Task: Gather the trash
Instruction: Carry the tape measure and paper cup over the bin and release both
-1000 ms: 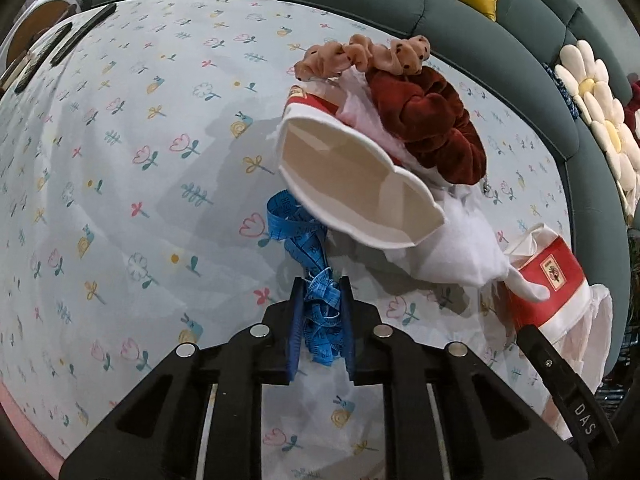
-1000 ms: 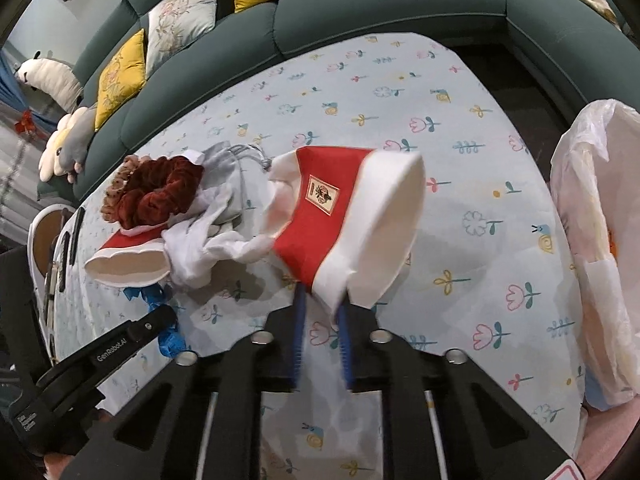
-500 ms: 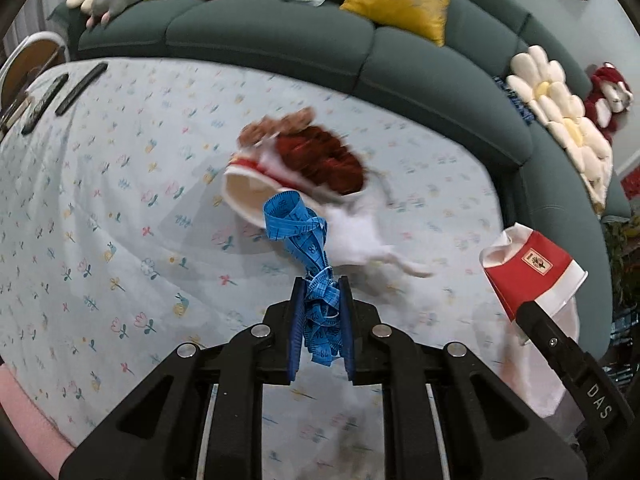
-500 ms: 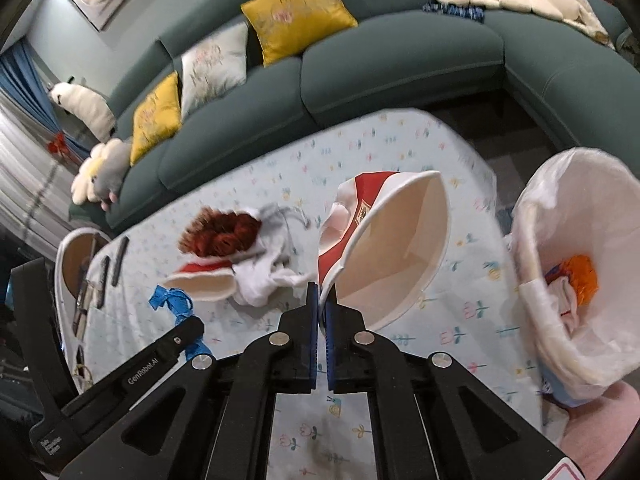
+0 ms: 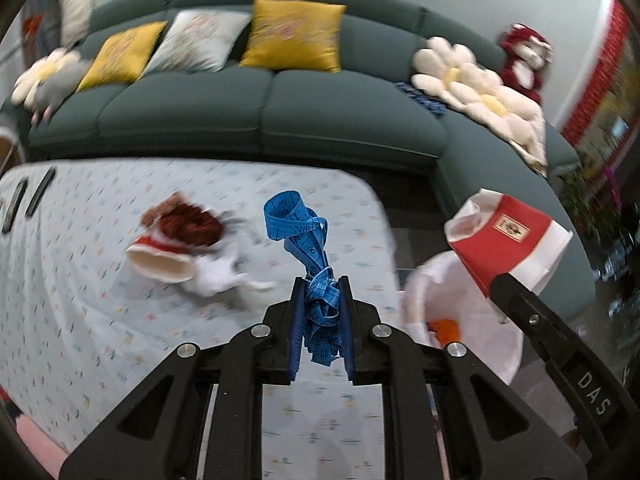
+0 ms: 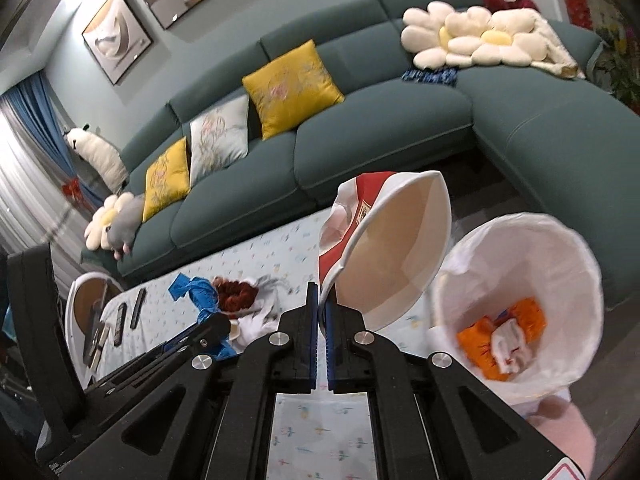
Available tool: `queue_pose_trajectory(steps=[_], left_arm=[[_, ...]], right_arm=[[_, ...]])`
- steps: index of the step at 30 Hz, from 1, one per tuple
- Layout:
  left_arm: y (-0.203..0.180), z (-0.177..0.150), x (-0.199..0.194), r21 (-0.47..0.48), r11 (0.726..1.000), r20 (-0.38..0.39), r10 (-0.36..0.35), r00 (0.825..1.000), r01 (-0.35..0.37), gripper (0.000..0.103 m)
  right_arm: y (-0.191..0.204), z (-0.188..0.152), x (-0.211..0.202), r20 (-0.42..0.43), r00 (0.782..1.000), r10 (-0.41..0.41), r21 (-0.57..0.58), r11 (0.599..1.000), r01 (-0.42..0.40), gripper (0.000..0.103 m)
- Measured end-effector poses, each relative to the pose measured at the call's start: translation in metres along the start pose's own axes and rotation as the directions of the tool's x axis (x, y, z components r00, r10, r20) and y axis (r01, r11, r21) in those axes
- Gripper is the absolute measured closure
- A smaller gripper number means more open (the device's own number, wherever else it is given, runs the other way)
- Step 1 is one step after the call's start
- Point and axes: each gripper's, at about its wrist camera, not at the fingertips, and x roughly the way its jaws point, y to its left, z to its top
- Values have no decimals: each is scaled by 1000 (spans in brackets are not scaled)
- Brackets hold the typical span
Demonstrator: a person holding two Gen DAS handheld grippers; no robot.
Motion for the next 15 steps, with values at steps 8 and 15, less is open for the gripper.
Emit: queue_pose_trajectory(steps=[8, 15], left_arm=[[-77, 0, -10, 146, 987, 24, -72, 997, 67, 88], [-125, -6, -7, 232, 967, 14, -115, 993, 109, 88]], right_arm=[[-47, 17, -43, 83, 996, -40, 49, 998, 36, 100], [-86, 21, -66, 120, 989, -85, 102, 992, 73, 100]])
